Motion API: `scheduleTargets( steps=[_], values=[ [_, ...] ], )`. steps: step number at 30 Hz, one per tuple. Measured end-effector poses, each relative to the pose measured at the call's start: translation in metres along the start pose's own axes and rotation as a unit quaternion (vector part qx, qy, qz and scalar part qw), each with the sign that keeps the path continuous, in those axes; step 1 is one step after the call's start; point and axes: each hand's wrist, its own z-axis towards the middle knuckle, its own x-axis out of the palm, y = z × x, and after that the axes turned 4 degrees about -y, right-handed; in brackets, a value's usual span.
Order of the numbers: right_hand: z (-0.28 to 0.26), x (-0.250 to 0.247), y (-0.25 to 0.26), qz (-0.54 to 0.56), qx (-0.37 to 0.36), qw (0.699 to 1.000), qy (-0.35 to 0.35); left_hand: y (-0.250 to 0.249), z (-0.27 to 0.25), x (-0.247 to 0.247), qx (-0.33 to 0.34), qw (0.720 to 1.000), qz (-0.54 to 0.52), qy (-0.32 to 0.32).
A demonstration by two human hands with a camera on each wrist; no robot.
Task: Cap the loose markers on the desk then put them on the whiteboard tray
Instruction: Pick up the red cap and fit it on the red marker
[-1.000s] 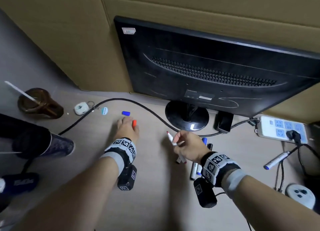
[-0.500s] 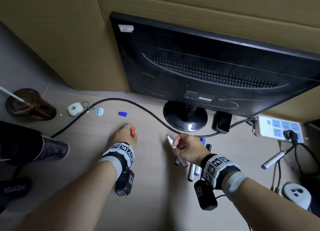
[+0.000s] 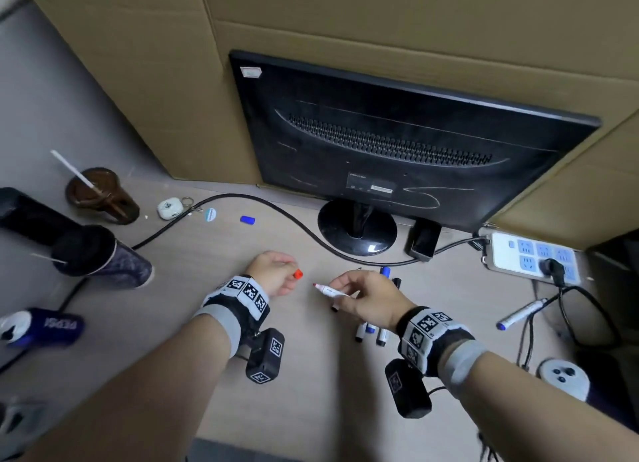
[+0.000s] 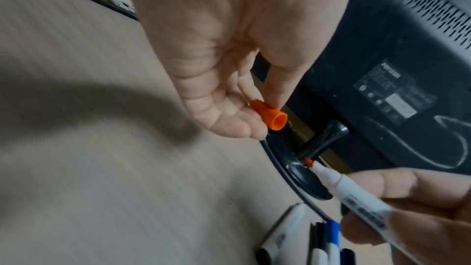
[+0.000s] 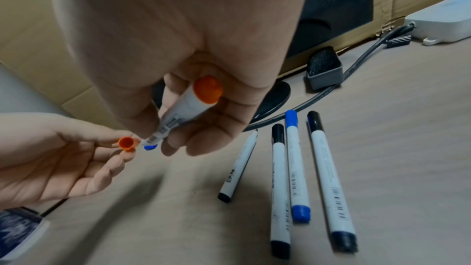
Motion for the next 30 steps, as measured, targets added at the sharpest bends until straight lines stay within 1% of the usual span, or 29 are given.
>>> scheduleTargets(
  steps=[4, 11, 17, 20, 24, 28, 30],
  values=[
    [-0.018, -0.007, 0.0, 0.016, -0.027, 0.999, 0.011, -0.003, -0.025, 0.008, 0.014, 1.0, -0.021, 0.009],
    [-0.043, -0.023, -0.002, 0.059, -0.022, 0.998, 0.018, -0.002, -0.053, 0.024, 0.033, 0.999, -0.02, 0.013],
    [-0.054, -0.032, -0.002, 0.06, -0.027, 0.998, 0.004, 0.0, -0.06, 0.036, 0.054, 0.998, -0.012, 0.027],
    [-0.058, -0.036, -0.004, 0.058, -0.03, 0.998, -0.002, 0.002, -0.061, 0.039, 0.062, 0.997, 0.01, 0.034],
    [-0.064, -0.04, -0.008, 0.054, -0.029, 0.998, -0.001, 0.003, -0.062, 0.044, 0.074, 0.994, 0.036, 0.077],
    [-0.068, -0.049, -0.014, 0.047, -0.026, 0.999, -0.007, 0.001, -0.068, 0.047, 0.088, 0.986, 0.04, 0.134],
    [-0.07, -0.055, -0.017, 0.039, -0.024, 0.999, -0.009, -0.001, -0.071, 0.048, 0.101, 0.983, 0.053, 0.145]
  ],
)
